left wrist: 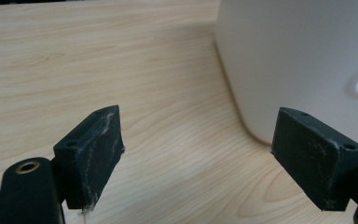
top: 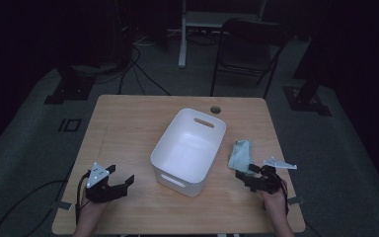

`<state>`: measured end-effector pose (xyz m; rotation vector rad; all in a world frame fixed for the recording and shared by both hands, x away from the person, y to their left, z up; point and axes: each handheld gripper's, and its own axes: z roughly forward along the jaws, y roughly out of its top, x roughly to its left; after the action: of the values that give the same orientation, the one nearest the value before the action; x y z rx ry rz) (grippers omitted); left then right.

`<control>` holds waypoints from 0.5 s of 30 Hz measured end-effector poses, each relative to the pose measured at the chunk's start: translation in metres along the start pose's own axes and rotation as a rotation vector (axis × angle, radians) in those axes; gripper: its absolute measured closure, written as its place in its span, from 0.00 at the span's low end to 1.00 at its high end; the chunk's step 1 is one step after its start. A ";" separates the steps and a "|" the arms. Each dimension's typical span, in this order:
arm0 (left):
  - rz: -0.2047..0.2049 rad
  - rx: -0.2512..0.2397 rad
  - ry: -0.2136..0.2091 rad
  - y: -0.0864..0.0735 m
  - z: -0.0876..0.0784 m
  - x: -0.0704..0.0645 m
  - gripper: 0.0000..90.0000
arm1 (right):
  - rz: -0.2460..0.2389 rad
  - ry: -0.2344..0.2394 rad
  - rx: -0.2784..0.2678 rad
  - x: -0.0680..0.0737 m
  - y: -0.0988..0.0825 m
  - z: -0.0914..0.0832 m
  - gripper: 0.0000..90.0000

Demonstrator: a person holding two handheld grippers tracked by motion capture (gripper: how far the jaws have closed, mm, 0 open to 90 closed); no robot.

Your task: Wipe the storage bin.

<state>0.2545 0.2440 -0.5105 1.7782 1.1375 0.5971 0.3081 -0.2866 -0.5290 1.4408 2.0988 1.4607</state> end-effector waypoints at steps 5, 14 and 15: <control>-0.008 -0.003 0.042 -0.006 -0.003 0.003 0.18 | -0.013 -0.004 -0.009 0.006 -0.007 -0.005 0.20; -0.030 0.044 0.093 -0.022 -0.004 0.006 0.18 | -0.035 -0.049 0.006 0.002 -0.022 -0.012 0.20; -0.034 0.050 0.103 -0.023 -0.005 0.006 0.18 | -0.035 -0.062 0.003 0.001 -0.024 -0.014 0.20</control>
<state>0.2434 0.2550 -0.5289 1.7841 1.2601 0.6510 0.2851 -0.2949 -0.5409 1.4248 2.0797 1.3825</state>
